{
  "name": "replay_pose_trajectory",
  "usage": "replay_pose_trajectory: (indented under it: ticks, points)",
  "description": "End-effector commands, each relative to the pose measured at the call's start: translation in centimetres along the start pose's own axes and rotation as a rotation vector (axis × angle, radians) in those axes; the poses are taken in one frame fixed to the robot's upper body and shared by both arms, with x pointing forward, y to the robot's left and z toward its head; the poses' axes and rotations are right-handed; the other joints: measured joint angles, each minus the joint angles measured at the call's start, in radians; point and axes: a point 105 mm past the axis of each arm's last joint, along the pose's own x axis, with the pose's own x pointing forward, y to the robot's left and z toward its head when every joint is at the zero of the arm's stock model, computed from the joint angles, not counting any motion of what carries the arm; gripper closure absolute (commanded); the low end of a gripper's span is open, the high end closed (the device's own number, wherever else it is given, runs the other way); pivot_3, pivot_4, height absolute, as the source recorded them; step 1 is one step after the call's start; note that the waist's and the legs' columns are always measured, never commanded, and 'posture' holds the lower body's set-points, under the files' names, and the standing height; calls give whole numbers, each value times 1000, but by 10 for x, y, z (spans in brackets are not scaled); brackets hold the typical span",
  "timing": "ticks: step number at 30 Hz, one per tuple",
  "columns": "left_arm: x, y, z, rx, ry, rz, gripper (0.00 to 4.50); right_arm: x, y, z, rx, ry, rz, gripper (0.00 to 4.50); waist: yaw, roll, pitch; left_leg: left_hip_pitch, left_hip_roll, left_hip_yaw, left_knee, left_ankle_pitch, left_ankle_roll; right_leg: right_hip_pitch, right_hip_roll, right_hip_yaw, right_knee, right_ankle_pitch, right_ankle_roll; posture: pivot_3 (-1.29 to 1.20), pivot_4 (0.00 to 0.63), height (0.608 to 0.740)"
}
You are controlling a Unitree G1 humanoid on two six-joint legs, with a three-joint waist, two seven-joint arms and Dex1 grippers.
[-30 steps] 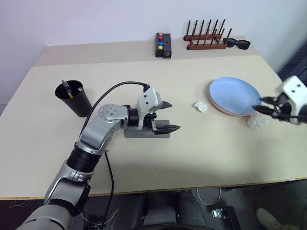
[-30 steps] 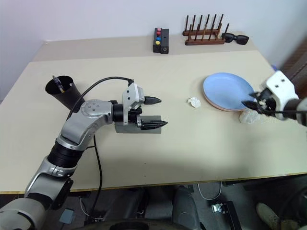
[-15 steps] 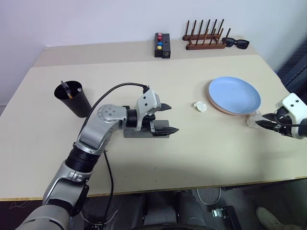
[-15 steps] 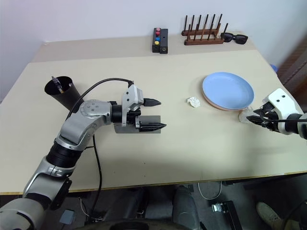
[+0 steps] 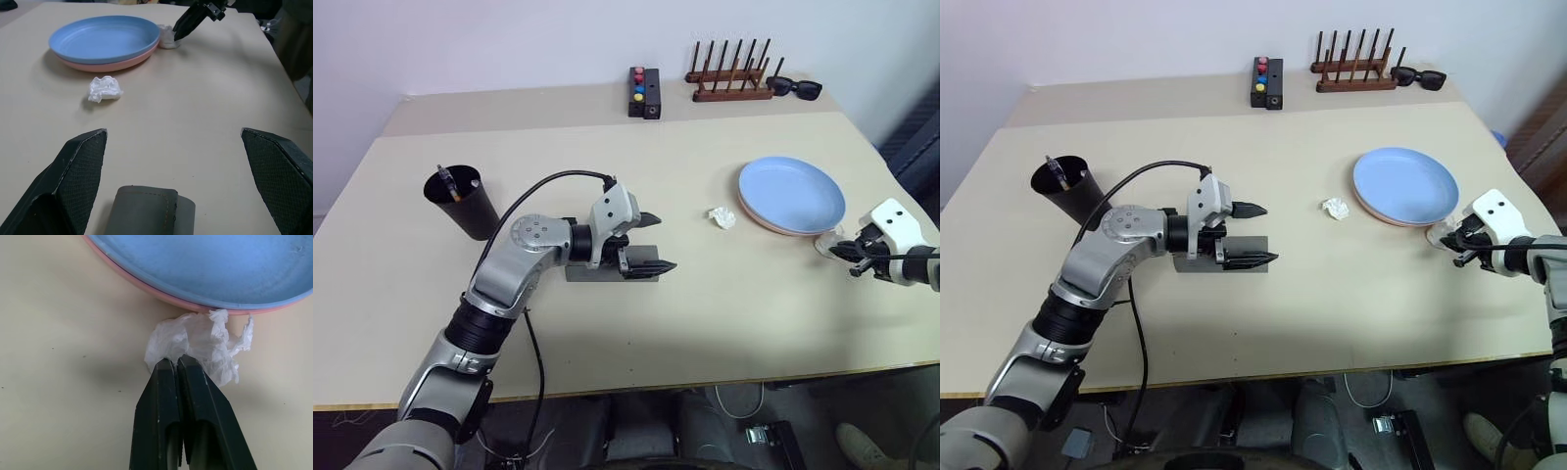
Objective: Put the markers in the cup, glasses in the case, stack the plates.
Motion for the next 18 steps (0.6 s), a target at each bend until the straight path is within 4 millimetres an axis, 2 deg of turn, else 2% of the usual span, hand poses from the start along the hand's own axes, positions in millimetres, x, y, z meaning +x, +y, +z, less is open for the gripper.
replay_pose_trajectory:
  ticks: [1,8,12,14,16,18]
  points:
    - [-2,-2,9,31,-25,1,0,-7,-6,12,-43,-30,-30,4468,0,0,0,0,0,0,0,0,0,0,0,0,0,0,0,0,150,740]
    - [-1,-2,9,29,-29,4,0,-34,-32,34,-112,-54,-175,4468,1,0,0,0,0,0,0,0,0,0,0,0,0,0,0,0,150,740]
    - [0,-3,9,29,-31,0,0,-46,-43,53,-166,-80,-239,4468,0,0,0,0,0,0,0,0,0,0,0,0,0,0,0,0,150,740]
    - [1,-2,10,30,-32,-2,0,-46,-43,72,-172,-147,-240,4468,-3,0,0,0,0,0,0,0,0,0,0,0,0,0,0,0,150,740]
    - [1,-2,10,31,-33,-4,0,-40,-34,90,-167,-218,-199,4468,-5,1,0,0,0,0,0,0,0,0,0,0,0,0,0,0,150,740]
    - [2,-2,10,32,-33,-4,0,-32,-25,100,-157,-261,-156,4468,-6,0,0,0,0,0,-1,0,0,0,0,0,0,0,0,0,150,740]
